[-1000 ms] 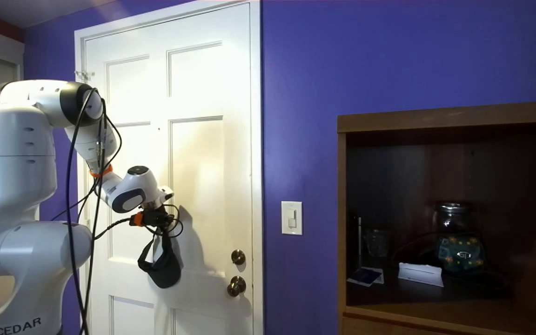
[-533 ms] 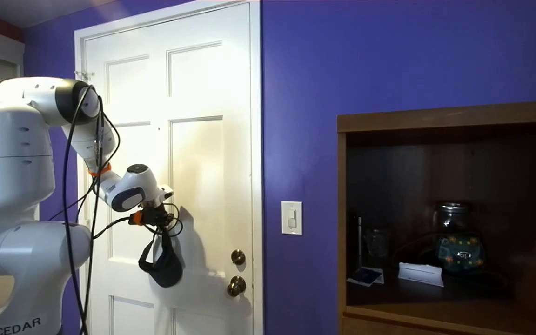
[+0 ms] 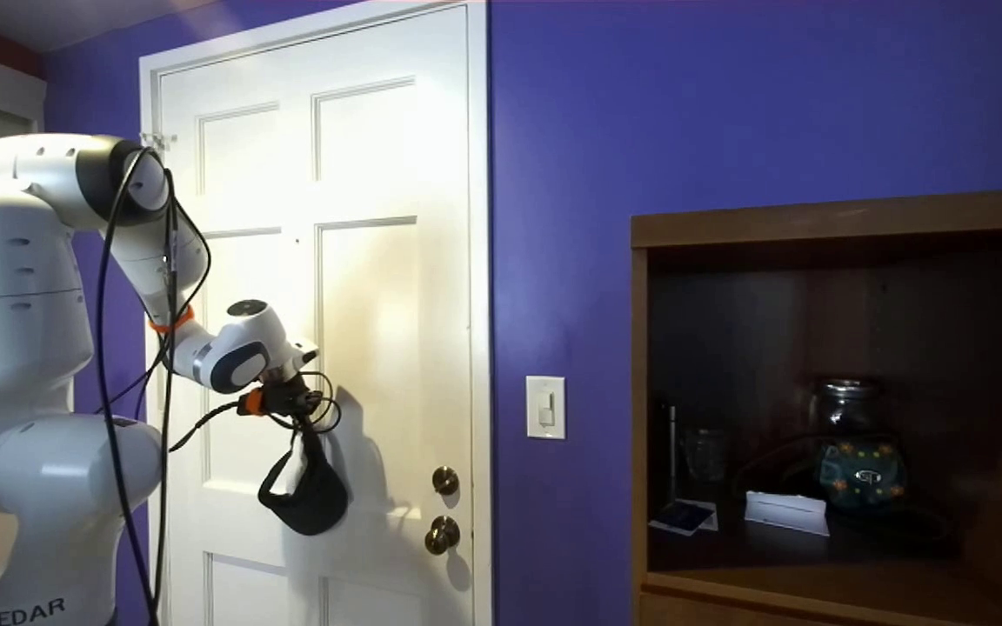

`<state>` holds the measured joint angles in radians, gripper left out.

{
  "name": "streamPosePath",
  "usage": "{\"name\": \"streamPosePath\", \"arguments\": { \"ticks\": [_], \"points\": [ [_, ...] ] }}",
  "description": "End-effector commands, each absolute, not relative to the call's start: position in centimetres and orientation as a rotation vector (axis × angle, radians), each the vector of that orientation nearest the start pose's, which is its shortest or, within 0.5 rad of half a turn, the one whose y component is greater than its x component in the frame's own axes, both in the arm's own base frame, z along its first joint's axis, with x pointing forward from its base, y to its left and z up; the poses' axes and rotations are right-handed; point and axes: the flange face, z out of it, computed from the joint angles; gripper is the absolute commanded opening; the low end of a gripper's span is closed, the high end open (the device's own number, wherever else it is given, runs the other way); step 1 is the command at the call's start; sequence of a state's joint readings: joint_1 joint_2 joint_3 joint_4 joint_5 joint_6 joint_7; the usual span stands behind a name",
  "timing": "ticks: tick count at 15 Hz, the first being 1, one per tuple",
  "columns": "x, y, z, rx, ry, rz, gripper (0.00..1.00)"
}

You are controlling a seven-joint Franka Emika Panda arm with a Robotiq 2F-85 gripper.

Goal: Remove the half head cap and put it on top of the cabinet

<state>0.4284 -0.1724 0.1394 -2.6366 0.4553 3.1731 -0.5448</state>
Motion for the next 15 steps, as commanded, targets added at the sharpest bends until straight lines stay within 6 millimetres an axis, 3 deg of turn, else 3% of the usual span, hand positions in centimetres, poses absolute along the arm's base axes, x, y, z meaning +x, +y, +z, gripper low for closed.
{"name": "streamPosePath", "arguments": {
  "ticks": [1, 6, 11, 15],
  "points": [
    [39.9, 20.0, 40.1, -2.697, -0.946, -1.14, 0.01],
    [39.9, 22.2, 41.9, -2.639, -1.043, -1.217, 0.01],
    [39.6, 20.9, 42.2, -2.73, -1.135, -1.198, 0.01],
    [39.2, 22.9, 43.6, -2.72, -1.167, -1.227, 0.01]
  ]
}}
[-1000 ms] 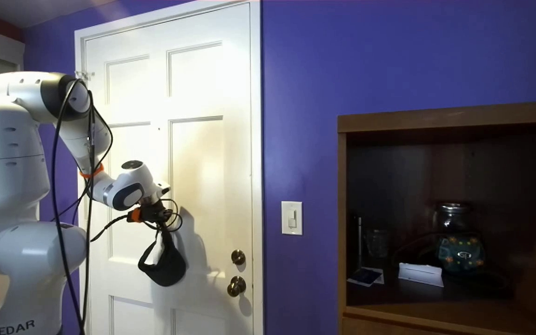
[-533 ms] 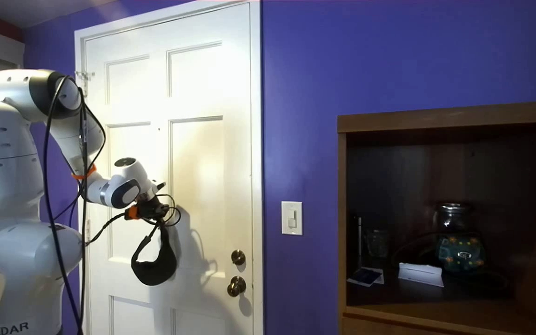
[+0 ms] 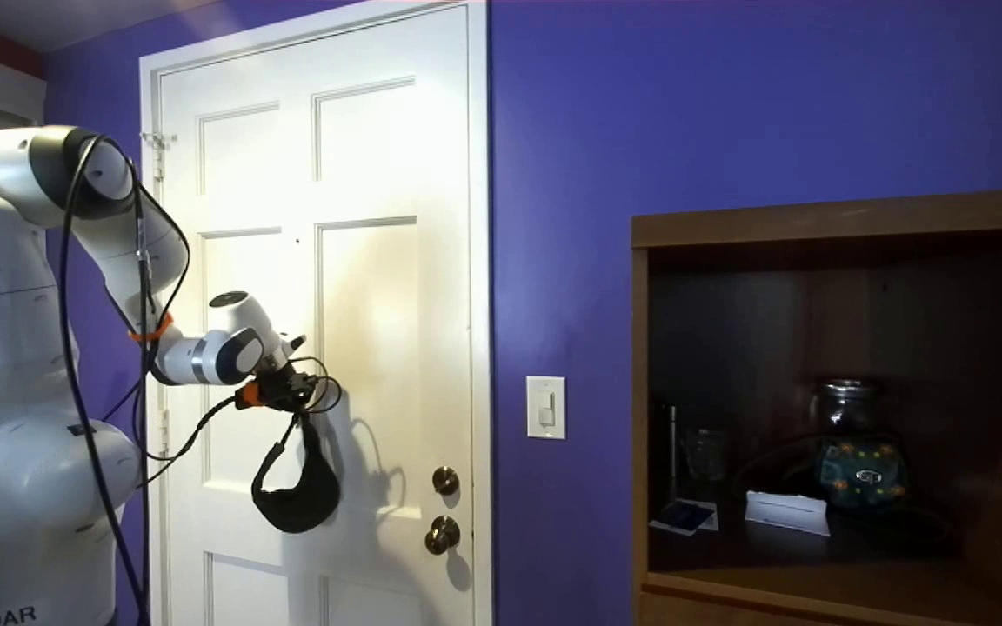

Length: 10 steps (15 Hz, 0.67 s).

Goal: Remove the half head cap and put it on top of the cabinet

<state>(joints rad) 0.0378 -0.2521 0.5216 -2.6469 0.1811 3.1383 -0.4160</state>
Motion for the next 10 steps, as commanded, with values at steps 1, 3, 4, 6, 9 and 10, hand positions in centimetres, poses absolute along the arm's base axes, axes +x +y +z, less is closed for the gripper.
{"name": "streamPosePath", "arguments": {
  "ticks": [1, 3, 4, 6, 9, 10],
  "points": [
    [39.1, 23.4, 43.8, -2.707, -1.176, -1.25, 0.01],
    [39.4, 23.4, 45.2, -2.707, -1.16, -1.316, 0.01],
    [39.5, 23.0, 46.0, -2.728, -1.16, -1.342, 0.01],
    [39.5, 22.7, 47.0, -2.761, -1.144, -1.372, 0.01],
    [39.3, 22.3, 47.2, -2.834, -1.067, -1.312, 0.01],
    [39.2, 22.3, 47.5, -2.842, -1.023, -1.289, 0.01]
  ]
}}
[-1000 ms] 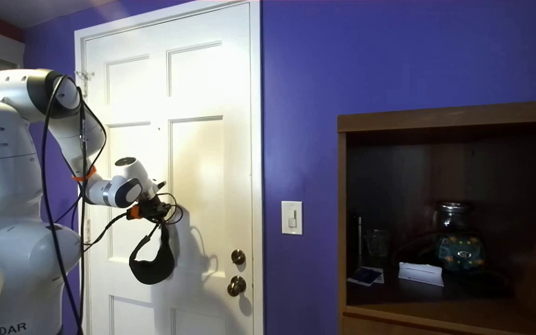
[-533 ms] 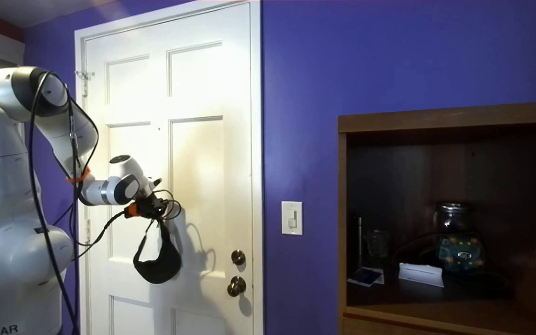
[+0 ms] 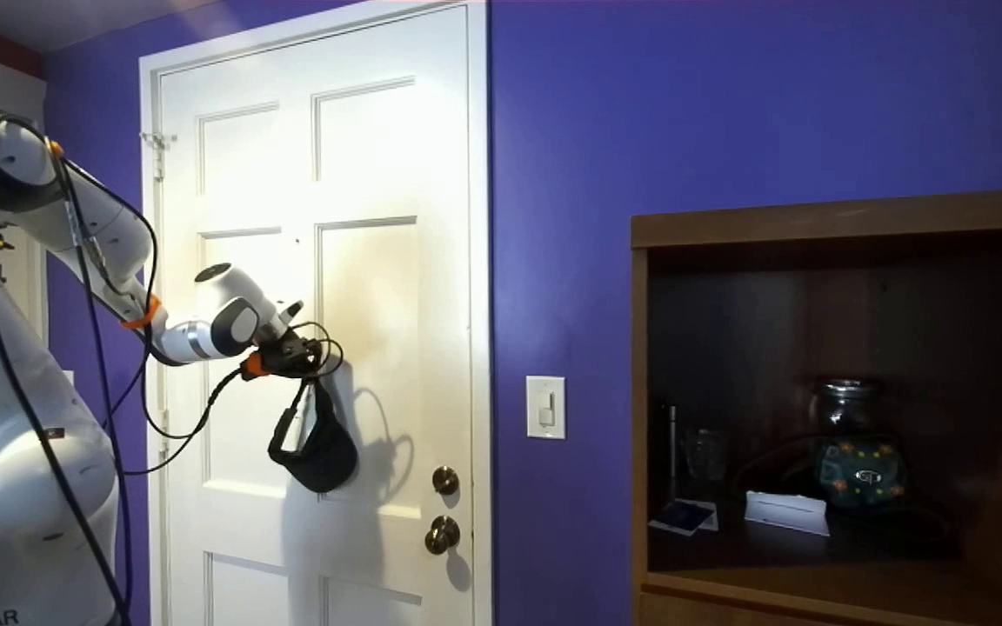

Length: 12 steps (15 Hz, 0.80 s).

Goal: Remove the half head cap and put it on top of the cabinet

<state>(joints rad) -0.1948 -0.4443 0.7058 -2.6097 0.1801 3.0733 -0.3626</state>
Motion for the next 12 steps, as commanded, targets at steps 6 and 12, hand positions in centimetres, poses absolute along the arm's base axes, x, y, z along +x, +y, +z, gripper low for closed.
{"name": "streamPosePath", "arguments": {
  "ticks": [6, 12],
  "points": [
    [37.9, 21.5, 47.8, -2.92, -0.872, -1.187, 0.01],
    [38.6, 21.6, 47.3, -2.9, -0.892, -1.176, 0.06]
  ]
}}
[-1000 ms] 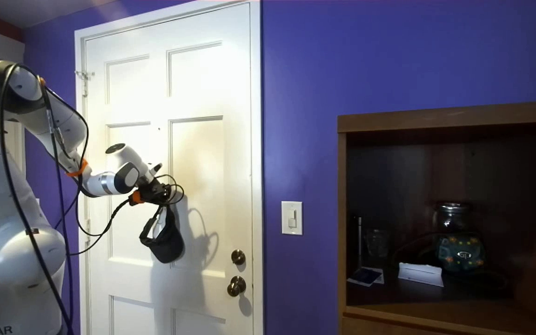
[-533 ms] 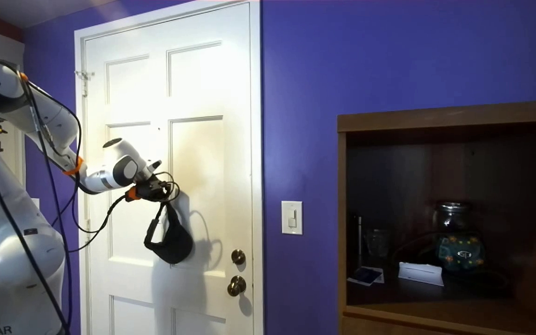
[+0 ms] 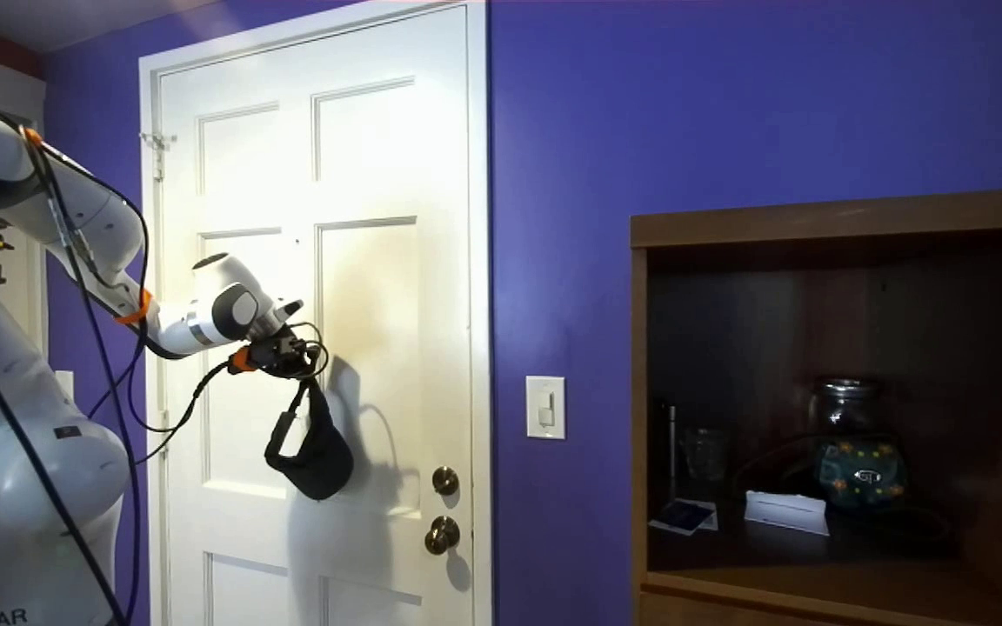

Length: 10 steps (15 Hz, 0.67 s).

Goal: Remove the half head cap and put it on top of the cabinet

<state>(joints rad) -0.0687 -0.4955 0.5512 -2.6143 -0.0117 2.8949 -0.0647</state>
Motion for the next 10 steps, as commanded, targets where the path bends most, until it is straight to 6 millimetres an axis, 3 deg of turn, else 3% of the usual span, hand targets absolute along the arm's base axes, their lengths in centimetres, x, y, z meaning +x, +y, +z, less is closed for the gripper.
{"name": "streamPosePath", "arguments": {
  "ticks": [1, 2, 4, 10],
  "points": [
    [38.6, 21.6, 47.3, -2.9, -0.892, -1.176, 0.06],
    [38.6, 21.6, 47.3, -2.901, -0.892, -1.176, 0.01],
    [37.9, 19.6, 48.3, -2.95, -0.739, -1.195, 0.01],
    [33.9, 12.5, 51.7, -3.081, -0.204, -1.19, 0.01]
  ]
}}
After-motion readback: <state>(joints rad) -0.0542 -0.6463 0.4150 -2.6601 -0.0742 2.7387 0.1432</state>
